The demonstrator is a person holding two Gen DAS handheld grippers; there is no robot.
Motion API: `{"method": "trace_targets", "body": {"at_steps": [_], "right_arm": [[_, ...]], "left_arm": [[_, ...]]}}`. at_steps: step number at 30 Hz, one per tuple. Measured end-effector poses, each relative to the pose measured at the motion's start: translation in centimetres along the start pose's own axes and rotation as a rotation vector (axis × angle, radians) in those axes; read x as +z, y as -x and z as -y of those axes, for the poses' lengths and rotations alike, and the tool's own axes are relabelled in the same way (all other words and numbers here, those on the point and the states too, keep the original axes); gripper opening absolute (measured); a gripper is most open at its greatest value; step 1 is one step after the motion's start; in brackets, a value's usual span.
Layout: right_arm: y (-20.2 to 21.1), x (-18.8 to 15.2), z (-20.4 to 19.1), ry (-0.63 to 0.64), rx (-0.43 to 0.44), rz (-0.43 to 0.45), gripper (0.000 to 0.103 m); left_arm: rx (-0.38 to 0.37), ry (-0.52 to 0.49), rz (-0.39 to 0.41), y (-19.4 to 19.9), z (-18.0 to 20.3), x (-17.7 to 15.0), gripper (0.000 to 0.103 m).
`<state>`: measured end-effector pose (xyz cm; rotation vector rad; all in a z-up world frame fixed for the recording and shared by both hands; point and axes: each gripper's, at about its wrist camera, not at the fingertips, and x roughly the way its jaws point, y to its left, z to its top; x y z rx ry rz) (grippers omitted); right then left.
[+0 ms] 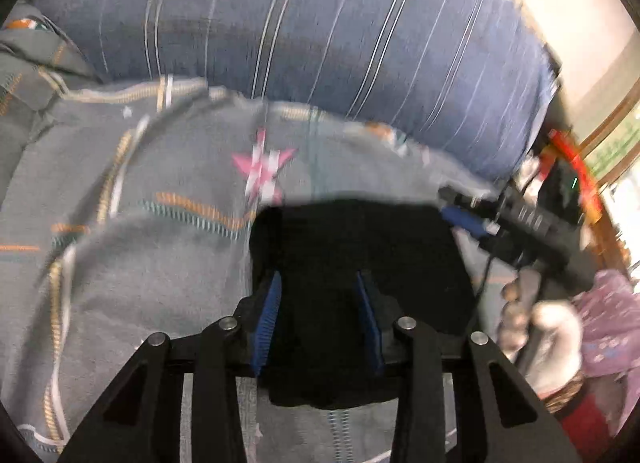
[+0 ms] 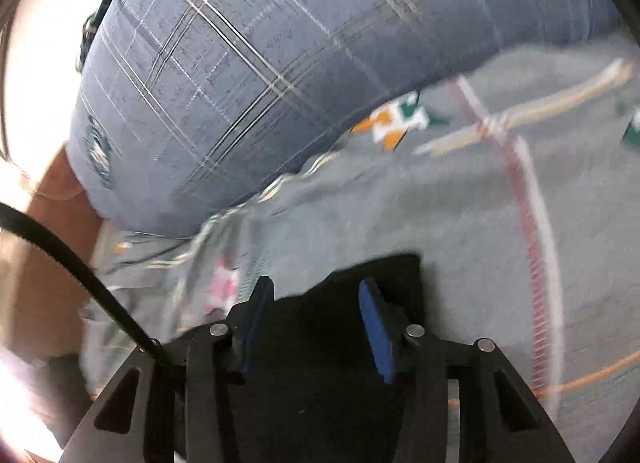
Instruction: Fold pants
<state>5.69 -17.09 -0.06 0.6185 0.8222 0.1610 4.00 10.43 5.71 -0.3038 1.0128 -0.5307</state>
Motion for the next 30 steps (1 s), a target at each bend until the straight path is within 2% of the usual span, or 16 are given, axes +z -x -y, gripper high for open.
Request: {"method": "trace_targets", "body": {"at_steps": [4,6,9,12,15,17,18,19,20,21,22,23,24,25,26,30], "right_arm": [[3.5,-0.9,-1.3,0.099,0.006,0.040,0.052],[4.7,-1.7,-1.4,0.127,0.001,0.045,0.052],[6.1,-3.7,-1.1,0.175,-0.007,0.033,0.044],[5.1,-5.4,-2.1,0.270,-0.026,0.016,0.044],[3.4,-6.1,-2.6,0.325,-0.060,0.016,0.044],[2.2,-5.7,-2.6,0.333,-0.118,0.016,0.025],[2.2,-5.5,-2.5,0.336,-0.164,0.021,0.000],[2.5,-5.0,-2.1,0.337,-0.242,0.038,0.000],[3.5,-4.7,-1.6,0.359,-0.384,0.092,0.000],[4.2,-4.8,-1.4,0.414,-0.548,0.141,0.000],[5.2,-5.3,-0.9,0.523,-0.815,0.233,0.002],[6.0,-5.8,-0.1,0.592,-0.989,0.304,0.007],[7.6,-5.9,1.7,0.603,-1.086,0.343,0.022],[9.2,-5.6,3.7,0.536,-1.061,0.325,0.047],[10.6,-5.1,5.8,0.443,-1.004,0.297,0.054],[14.3,-3.3,14.9,0.073,-0.694,0.216,0.058]], "left_arm": [[-0.073,0.028,0.029,0.5,0.2,1.0,0.039],[-0.040,0.019,0.007,-1.1,0.2,1.0,0.039],[0.004,0.030,-0.037,-4.0,-0.5,0.4,0.039],[-0.012,0.061,-0.001,-4.5,-1.3,-0.2,0.039],[-0.020,0.074,-0.012,-4.5,-1.5,0.0,0.039],[0.000,0.053,-0.018,-4.5,-1.1,0.0,0.039],[0.011,0.037,-0.018,-4.5,-0.8,-0.1,0.040],[0.025,0.023,-0.018,-4.6,-0.6,-0.1,0.040],[0.034,0.009,-0.016,-4.6,-0.4,-0.2,0.040],[0.035,0.003,-0.013,-4.6,-0.5,-0.3,0.040],[0.031,0.004,-0.010,-4.5,-0.6,-0.4,0.040],[0.023,0.013,-0.007,-4.5,-0.8,-0.4,0.040],[0.017,0.025,-0.004,-4.4,-0.9,-0.4,0.040],[0.014,0.036,-0.002,-4.3,-1.0,-0.3,0.040],[0.011,0.048,0.004,-3.9,-1.0,-0.3,0.040],[-0.003,0.065,0.087,-0.9,-0.9,-0.1,0.040]]}}
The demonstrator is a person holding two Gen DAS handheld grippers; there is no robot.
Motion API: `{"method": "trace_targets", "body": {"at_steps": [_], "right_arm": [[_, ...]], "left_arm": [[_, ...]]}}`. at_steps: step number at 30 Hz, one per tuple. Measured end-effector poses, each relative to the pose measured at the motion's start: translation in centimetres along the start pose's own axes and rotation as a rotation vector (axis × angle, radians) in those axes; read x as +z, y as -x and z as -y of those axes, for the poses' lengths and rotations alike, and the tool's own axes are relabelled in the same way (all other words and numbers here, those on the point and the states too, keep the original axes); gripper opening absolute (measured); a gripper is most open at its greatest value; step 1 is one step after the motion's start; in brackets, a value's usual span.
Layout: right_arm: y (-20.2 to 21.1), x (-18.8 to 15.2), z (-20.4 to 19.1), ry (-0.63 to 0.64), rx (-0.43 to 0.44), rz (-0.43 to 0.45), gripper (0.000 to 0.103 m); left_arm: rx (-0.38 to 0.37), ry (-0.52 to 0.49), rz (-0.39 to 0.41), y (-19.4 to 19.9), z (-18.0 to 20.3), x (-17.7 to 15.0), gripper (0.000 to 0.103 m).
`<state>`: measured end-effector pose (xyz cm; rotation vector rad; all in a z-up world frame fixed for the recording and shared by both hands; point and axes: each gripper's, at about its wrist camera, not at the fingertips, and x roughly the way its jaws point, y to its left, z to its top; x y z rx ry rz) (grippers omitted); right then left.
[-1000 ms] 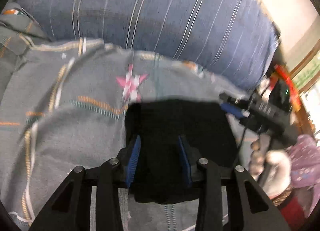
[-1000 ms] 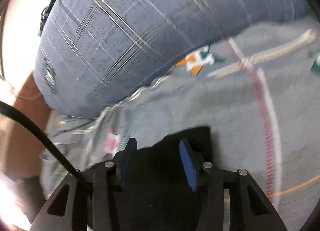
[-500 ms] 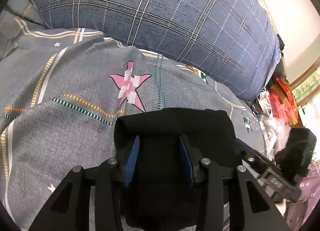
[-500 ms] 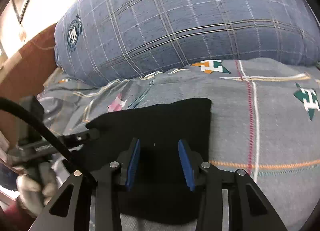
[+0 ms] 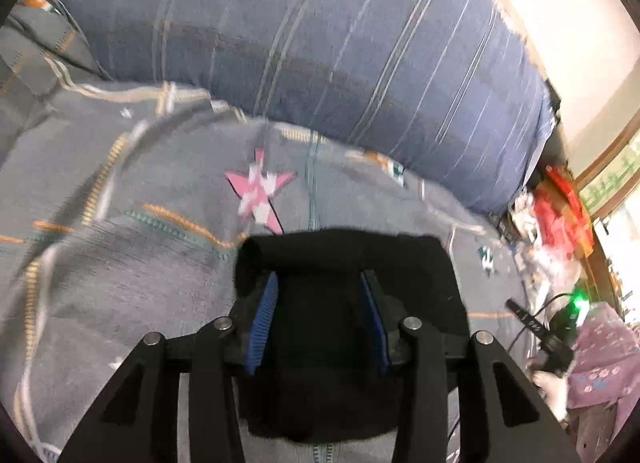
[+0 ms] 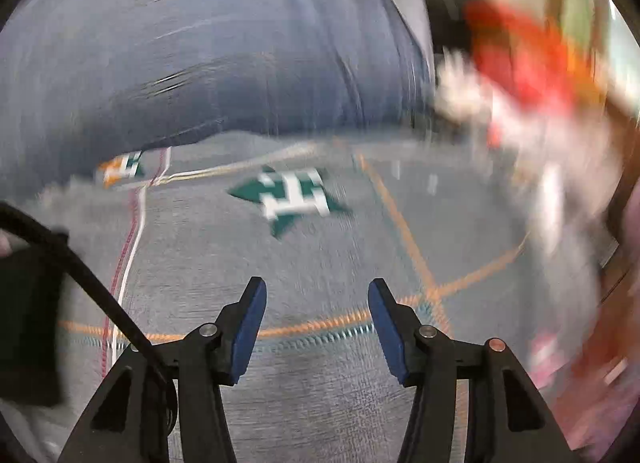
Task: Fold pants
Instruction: 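Open the left gripper and withdraw both grippers from the pants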
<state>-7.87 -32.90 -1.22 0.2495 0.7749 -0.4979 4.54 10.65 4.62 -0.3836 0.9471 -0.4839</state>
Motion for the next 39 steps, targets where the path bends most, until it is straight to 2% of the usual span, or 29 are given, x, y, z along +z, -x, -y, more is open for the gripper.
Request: {"method": "trace_targets", "body": {"at_steps": [2,3,5,6,7,8,12,16,18,21,23,26,31,39], "right_arm": [[-1.9,0.0,2.3,-0.075,0.024,-0.022,0.063],[-2.8,0.1,3.1,-0.098,0.017,-0.032,0.070],[-3.2,0.2,3.5,-0.076,-0.001,0.017,0.087],[-4.0,0.2,3.2,-0.043,-0.023,-0.004,0.103],[-4.5,-0.1,2.9,-0.013,-0.037,0.001,0.103],[-4.4,-0.3,2.7,0.008,-0.041,0.042,0.103],[-4.3,-0.6,2.8,-0.027,-0.059,0.057,0.103],[-3.8,-0.3,2.9,-0.037,-0.046,0.053,0.103],[-3.6,-0.4,2.8,-0.035,-0.049,0.054,0.103],[-3.8,-0.2,2.8,-0.036,-0.047,0.054,0.103],[-3.8,-0.2,2.8,-0.036,-0.046,0.054,0.103],[-3.8,-0.3,2.8,-0.034,-0.049,0.054,0.103],[-3.8,-0.3,2.8,-0.036,-0.047,0.054,0.103],[-3.9,-0.2,2.8,-0.036,-0.047,0.054,0.103]], "left_arm": [[0.032,0.009,0.048,1.8,-0.6,0.4,0.044],[0.054,0.015,0.064,2.5,-1.1,0.7,0.045],[0.113,0.026,0.088,3.7,-2.7,1.4,0.046],[0.134,0.028,0.092,3.9,-3.6,1.5,0.046],[0.164,0.032,0.096,4.0,-4.6,1.5,0.046],[0.213,0.040,0.101,4.1,-5.9,1.6,0.046],[0.333,0.094,0.108,4.5,-11.0,1.9,0.046],[0.403,0.189,0.069,3.9,-16.7,2.0,0.046],[0.388,0.206,0.106,4.1,-18.3,2.1,0.046],[0.436,0.187,0.130,4.0,-18.8,2.0,0.052],[0.422,0.137,0.142,3.5,-18.3,1.7,0.074],[0.417,0.076,0.108,2.7,-17.3,1.9,0.093],[0.444,0.027,0.076,1.8,-16.4,2.0,0.100],[0.430,0.036,0.091,1.9,-16.6,2.0,0.100]]}}
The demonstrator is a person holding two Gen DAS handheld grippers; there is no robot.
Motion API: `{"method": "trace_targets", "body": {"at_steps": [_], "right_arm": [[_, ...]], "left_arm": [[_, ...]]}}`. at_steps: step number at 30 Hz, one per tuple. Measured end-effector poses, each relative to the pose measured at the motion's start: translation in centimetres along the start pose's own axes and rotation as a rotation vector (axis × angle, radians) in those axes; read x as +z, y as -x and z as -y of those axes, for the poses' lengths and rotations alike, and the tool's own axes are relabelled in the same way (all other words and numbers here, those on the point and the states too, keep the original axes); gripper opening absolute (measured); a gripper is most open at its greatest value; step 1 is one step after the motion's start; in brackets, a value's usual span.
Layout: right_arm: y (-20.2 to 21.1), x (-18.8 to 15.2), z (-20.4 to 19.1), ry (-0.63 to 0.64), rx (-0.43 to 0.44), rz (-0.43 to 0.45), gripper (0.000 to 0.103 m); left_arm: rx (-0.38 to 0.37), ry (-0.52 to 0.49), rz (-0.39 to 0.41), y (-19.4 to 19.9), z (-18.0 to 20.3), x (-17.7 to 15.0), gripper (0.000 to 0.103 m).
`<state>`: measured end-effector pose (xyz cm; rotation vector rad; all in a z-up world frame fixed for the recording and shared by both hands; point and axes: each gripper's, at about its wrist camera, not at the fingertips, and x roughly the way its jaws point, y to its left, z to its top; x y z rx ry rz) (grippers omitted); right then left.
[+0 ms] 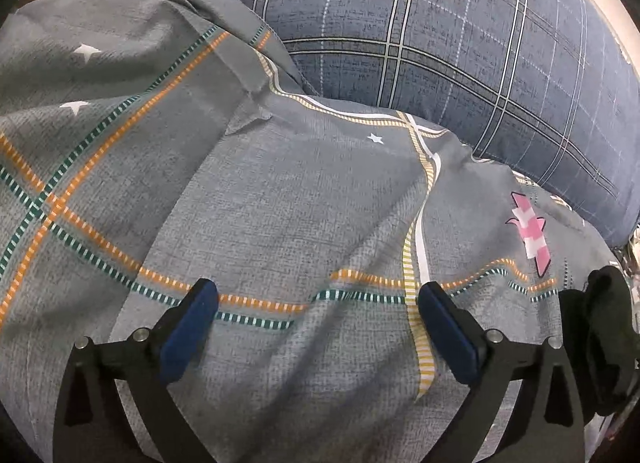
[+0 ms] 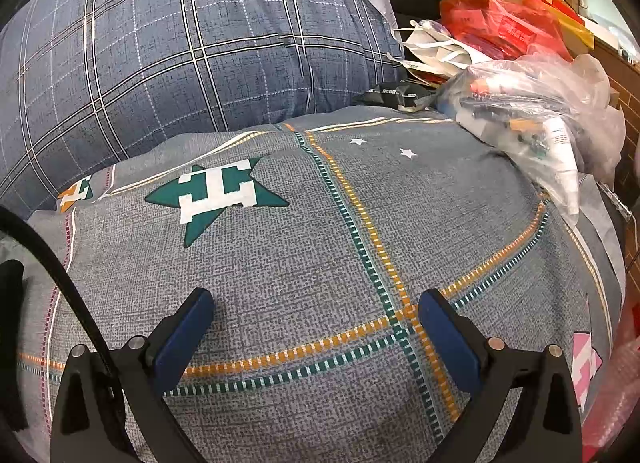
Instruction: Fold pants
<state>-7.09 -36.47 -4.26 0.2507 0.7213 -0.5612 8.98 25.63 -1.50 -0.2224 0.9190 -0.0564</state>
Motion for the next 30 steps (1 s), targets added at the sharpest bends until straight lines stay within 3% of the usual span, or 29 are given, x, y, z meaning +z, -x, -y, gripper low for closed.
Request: {"method": "trace_targets", "body": {"at_steps": [7,10,14,20,23,25,29,30], "right_arm": [[0.0,0.0,-0.1,0.000,0.000,0.000,0.103],[0.0,0.0,-0.1,0.000,0.000,0.000,0.103],[-0.1,0.0,-0.2,0.002,-0.005,0.001,0.103],[-0.1,0.0,0.1,0.006,0.024,-0.010,0.103],[1.0,-0.2,0.4,0.060,0.169,-0.043,0.103],[2.4,-1.3,1.8,-0.049,0.325,-0.043,0.103],[5.2,-3.1,3.4,-0.205,0.483,-0.143,0.103],[6.6,-3.6,3.5,-0.229,0.502,-0.124,0.103]], "left_arm": [[0.021,-0.021,-0.019,-0.1,0.5,0.2,0.099],[0.000,0.013,-0.052,1.4,0.8,0.0,0.068],[-0.131,0.089,-0.027,6.2,2.8,-2.2,0.068],[-0.131,0.034,0.063,12.8,9.0,-5.4,0.070],[-0.122,-0.030,0.127,15.7,12.2,-6.4,0.077],[-0.097,-0.094,0.173,17.7,14.2,-7.4,0.078],[-0.059,-0.185,0.223,20.4,16.7,-8.7,0.079],[-0.058,-0.192,0.233,20.9,16.9,-8.9,0.079]]}}
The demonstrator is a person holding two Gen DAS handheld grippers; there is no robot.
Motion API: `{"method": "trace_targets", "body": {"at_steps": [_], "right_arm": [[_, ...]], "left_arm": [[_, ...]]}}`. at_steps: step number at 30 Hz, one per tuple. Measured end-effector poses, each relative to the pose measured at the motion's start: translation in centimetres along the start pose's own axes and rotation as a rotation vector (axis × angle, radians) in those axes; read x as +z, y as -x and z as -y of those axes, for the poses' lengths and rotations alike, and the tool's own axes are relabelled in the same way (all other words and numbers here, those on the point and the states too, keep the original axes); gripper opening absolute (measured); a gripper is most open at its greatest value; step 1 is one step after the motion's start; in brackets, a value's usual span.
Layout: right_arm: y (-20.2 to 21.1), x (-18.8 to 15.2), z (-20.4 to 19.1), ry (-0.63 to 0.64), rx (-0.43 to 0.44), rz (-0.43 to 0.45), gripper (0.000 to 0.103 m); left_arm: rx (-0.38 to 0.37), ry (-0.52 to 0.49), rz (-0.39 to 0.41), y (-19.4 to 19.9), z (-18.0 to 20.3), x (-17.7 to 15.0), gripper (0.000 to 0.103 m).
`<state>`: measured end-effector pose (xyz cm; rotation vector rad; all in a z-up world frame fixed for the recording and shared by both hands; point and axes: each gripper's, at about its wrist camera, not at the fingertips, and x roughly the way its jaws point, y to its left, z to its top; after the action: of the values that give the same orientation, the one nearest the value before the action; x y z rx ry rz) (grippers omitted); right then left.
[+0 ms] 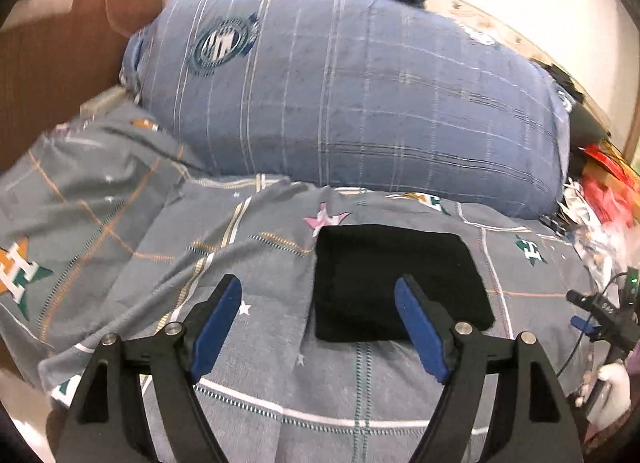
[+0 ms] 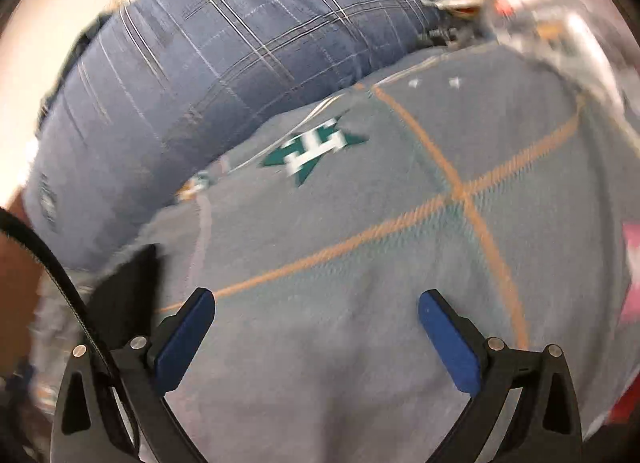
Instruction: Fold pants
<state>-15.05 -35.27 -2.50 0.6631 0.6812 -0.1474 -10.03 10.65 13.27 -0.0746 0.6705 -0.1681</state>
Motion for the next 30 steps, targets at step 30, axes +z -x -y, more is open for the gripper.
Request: {"method": "trace_targets", "body": {"at_steps": [30], "right_arm": [[8.5,-16.6,-21.0,0.495,-0.106,0.303,0.103]], "left_arm": [[-0.007,0.025,0.072,7.1,1.0,-1.6,0.089]]}}
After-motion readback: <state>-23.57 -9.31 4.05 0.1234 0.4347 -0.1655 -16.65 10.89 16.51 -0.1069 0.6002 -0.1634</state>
